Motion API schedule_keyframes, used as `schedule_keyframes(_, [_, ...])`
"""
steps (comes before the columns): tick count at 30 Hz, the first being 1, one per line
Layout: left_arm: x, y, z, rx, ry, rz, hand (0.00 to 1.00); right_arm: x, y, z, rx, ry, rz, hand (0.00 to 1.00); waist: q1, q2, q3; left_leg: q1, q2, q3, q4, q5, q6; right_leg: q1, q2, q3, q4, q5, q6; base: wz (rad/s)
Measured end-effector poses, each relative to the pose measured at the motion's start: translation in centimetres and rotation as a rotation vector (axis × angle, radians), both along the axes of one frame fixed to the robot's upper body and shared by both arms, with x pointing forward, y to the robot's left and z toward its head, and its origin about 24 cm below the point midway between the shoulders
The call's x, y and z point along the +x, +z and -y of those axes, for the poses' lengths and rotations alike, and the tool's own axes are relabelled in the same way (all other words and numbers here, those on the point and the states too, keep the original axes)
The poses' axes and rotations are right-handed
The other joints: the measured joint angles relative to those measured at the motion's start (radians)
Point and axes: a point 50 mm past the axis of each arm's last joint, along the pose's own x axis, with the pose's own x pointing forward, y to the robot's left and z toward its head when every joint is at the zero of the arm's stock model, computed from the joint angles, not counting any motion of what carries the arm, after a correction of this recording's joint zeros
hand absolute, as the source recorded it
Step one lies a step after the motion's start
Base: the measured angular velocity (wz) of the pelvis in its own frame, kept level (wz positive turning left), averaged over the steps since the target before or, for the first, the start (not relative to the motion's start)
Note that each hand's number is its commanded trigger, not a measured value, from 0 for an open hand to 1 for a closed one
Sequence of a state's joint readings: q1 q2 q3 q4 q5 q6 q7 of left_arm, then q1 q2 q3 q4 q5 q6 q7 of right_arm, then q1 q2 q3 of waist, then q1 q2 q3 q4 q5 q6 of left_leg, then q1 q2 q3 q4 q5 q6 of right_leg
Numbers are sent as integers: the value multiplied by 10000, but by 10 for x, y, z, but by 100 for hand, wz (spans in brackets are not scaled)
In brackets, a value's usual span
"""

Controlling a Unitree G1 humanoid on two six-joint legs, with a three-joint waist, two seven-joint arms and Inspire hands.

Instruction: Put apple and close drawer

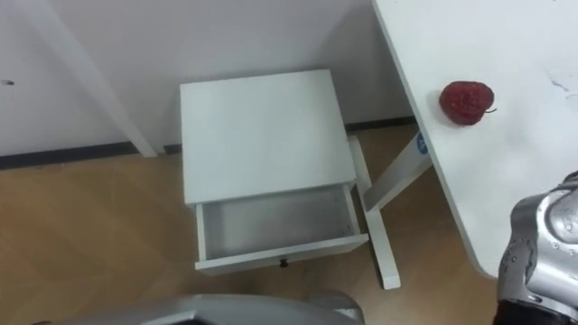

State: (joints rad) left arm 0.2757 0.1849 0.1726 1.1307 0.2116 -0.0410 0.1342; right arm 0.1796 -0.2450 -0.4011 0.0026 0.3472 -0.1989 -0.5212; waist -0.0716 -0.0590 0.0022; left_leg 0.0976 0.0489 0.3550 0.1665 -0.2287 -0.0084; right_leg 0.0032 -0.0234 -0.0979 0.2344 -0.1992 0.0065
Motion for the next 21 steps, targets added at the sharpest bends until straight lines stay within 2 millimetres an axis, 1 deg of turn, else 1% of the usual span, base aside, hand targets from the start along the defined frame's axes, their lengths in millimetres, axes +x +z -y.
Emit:
schedule_keyframes(4, [1, 0, 0, -147, -51, -30, 0, 3, -17, -1, 322, 749, -939, 0, -13, -72, -1, -7, -2, -10, 0, 0, 0, 2, -27, -109, -3, 2, 3, 0])
schedule_keyframes(8, [0, 0, 0, -271, -215, -205, 0, 3, -26, -1, 520, 1191, -1471, 0, -40, -125, 4, -32, -1, -17, 15, 0, 0, -5, -28, -121, -4, 2, 2, 0])
schedule_keyframes(14, [-1, 0, 0, -416, -195, -291, 0, 13, -30, 4, 568, 1898, -1891, 0, -19, -146, 5, 6, 7, -12, 29, 0, 0, 52, -31, -119, -16, 25, -7, 0])
schedule_keyframes(17, [-2, -1, 0, -476, -166, -403, 0, 16, -30, 5, 491, 2317, -2088, 0, 11, -100, 8, 14, 70, -18, 62, 0, 0, 144, 1, -145, -159, 95, -23, 0])
schedule_keyframes(21, [-3, -1, 0, -494, -161, -505, 0, 20, -30, 3, 477, 2734, -2133, 0, 72, -49, 16, -12, 82, -39, 133, 0, -1, 190, 21, -176, -158, 115, -51, 1])
